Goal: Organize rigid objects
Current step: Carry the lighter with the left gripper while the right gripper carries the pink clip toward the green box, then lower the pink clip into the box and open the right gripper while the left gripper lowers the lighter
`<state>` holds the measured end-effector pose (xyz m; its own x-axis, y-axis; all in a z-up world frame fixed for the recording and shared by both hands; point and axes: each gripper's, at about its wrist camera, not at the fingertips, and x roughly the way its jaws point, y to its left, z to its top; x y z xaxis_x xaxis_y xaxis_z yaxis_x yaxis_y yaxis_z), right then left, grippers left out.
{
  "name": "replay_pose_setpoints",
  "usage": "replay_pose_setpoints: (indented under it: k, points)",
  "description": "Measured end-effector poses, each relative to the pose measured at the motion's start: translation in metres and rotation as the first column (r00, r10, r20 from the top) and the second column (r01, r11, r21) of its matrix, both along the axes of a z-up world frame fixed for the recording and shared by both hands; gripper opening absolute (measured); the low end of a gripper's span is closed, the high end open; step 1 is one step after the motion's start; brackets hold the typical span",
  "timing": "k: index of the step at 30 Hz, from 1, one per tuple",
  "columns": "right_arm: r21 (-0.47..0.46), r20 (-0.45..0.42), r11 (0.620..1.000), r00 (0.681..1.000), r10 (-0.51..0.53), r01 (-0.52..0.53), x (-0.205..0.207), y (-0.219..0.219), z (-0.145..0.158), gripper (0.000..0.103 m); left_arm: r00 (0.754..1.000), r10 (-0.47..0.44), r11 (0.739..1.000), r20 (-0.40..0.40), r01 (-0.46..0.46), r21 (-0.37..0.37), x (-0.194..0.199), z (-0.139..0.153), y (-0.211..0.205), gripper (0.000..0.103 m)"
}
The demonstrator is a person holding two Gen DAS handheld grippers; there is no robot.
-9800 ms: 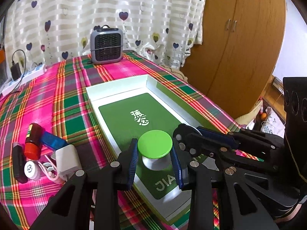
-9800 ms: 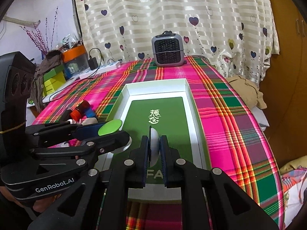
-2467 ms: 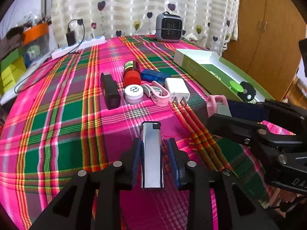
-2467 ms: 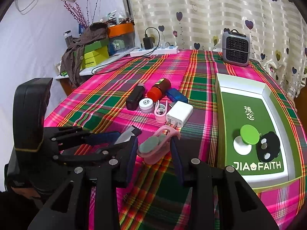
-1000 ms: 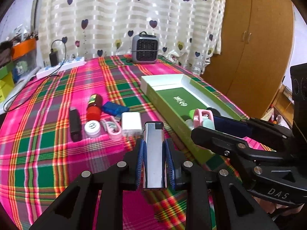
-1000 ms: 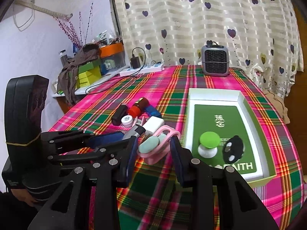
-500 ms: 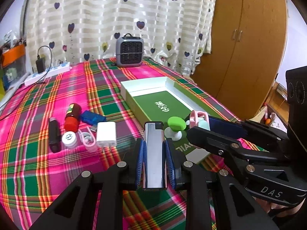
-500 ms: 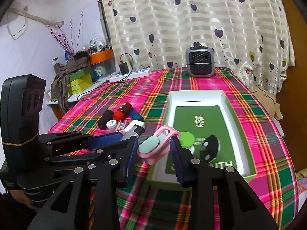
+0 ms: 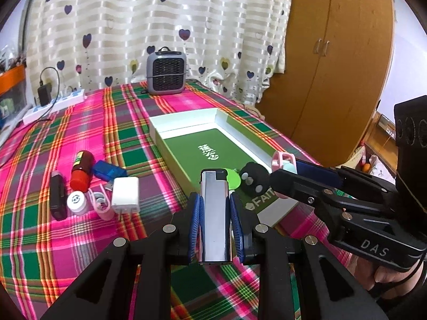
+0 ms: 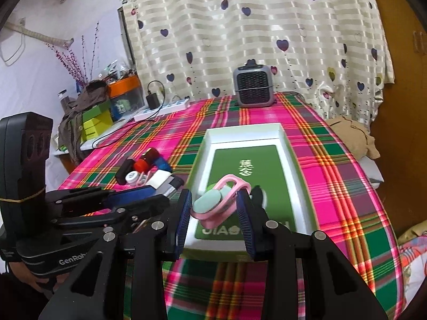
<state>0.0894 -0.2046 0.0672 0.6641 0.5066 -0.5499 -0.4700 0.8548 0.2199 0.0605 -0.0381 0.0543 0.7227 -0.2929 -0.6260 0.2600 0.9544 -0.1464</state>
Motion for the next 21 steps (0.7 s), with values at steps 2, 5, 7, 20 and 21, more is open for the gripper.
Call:
replay_pose_setpoints:
  k: [2,5,7,20,21]
  points:
    - [-0.001,-0.001,1.000,1.000,-0.013,0.013,0.001,-0.005,0.000,0.036,1.000,-0.009,1.000,0.002,0.009,-0.001,0.001,0.001,-0.003,0.022]
    - [-0.001,-0.006,0.999,0.999,-0.032,0.032,0.004,-0.011,-0.002,0.036,1.000,-0.024,1.000,0.001,0.024,-0.003,0.004,0.001,-0.007,0.022]
    - [-0.003,-0.014,0.999,0.999,-0.042,0.042,0.006,-0.014,-0.004,0.036,0.999,-0.032,0.999,-0.001,0.032,-0.004,0.006,0.000,-0.011,0.022]
    - [-0.019,-0.067,0.998,0.995,-0.069,0.068,0.019,-0.026,-0.020,0.036,0.996,-0.084,0.996,-0.042,0.084,-0.010,0.020,-0.010,-0.030,0.022]
    - [-0.020,-0.068,0.997,0.995,-0.069,0.068,0.019,-0.026,-0.021,0.036,0.995,-0.086,0.996,-0.046,0.086,-0.010,0.021,-0.011,-0.031,0.022]
